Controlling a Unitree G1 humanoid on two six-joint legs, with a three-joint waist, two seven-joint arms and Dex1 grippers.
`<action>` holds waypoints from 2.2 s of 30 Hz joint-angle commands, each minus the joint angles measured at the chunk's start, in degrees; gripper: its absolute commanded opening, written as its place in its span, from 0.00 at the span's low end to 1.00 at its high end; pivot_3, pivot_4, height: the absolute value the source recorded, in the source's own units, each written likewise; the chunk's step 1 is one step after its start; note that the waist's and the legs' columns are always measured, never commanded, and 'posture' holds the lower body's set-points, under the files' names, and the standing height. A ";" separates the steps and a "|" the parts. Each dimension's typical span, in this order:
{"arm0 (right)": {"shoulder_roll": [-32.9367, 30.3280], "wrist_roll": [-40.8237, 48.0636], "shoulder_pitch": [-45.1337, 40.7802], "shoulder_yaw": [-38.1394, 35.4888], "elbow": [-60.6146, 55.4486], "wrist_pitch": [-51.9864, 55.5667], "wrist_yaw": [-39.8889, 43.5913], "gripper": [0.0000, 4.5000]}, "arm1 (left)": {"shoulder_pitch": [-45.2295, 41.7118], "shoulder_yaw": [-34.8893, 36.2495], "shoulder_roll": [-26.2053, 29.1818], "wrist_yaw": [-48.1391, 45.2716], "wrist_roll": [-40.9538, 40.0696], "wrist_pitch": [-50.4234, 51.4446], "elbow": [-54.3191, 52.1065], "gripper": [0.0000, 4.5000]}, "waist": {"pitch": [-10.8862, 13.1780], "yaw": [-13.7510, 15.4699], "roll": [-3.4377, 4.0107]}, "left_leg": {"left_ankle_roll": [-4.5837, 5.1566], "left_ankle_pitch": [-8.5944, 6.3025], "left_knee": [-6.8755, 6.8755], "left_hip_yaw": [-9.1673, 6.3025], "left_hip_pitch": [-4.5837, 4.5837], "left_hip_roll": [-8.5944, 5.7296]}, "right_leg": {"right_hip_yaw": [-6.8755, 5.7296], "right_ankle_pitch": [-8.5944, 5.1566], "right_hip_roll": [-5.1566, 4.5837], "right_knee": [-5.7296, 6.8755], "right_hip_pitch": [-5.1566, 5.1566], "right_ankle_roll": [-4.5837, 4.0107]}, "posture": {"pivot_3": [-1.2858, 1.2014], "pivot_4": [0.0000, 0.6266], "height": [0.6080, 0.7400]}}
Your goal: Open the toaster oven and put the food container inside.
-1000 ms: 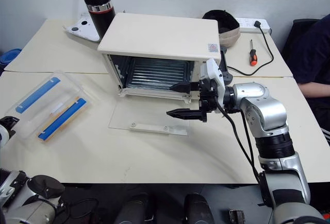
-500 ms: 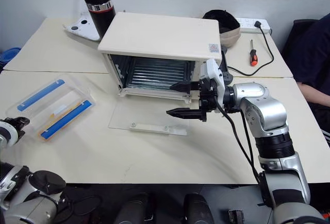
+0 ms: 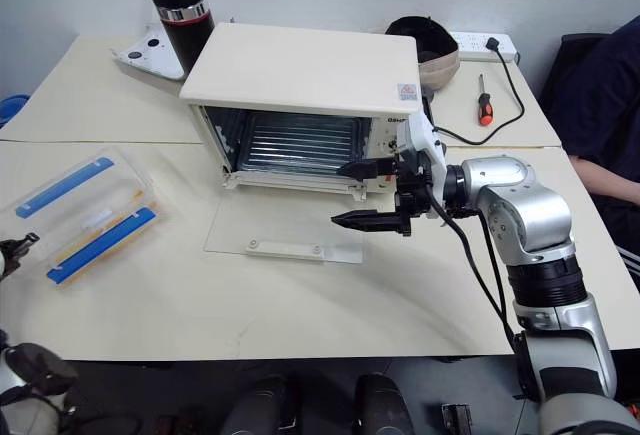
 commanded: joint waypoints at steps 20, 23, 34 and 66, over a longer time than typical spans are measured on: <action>-9.01 4.98 13.45 -14.66 -10.64 2.77 -6.88 1.00 | -17.23 -28.82 -3.40 7.20 -42.74 -0.46 -7.74 0.00 | 0.10 0.88 -0.05 | 0.37 0.18 0.18 0.00 -0.14 -0.02 | 0.01 0.00 -0.04 -0.08 0.10 0.01 | 0.52 0.24 1.00; -9.17 6.45 15.86 -16.35 -13.35 3.72 -9.12 1.00 | -16.27 -29.54 -5.54 15.54 -49.64 -0.46 -9.34 0.00 | 0.10 1.13 -0.05 | 0.43 0.21 0.20 -0.01 -0.14 -0.07 | 0.03 0.03 -0.07 -0.06 0.12 0.05 | 0.52 0.24 1.00; -9.37 9.12 21.91 -20.09 -18.48 4.12 -14.38 1.00 | -16.35 -30.71 -8.00 32.11 -63.28 -0.46 -6.21 0.00 | 0.10 0.65 -0.05 | 0.39 0.25 0.24 -0.02 -0.03 -0.04 | 0.03 0.03 0.03 -0.10 0.24 0.05 | 0.52 0.24 1.00; -13.01 12.06 23.32 -20.21 -16.95 6.90 -15.03 1.00 | -9.59 -17.90 -18.72 13.71 -51.96 -11.92 -19.37 0.65 | 0.10 2.08 -0.06 | 0.39 0.30 0.38 0.02 -0.05 -0.06 | 0.03 0.03 0.09 -0.12 0.30 0.05 | 0.52 0.24 1.00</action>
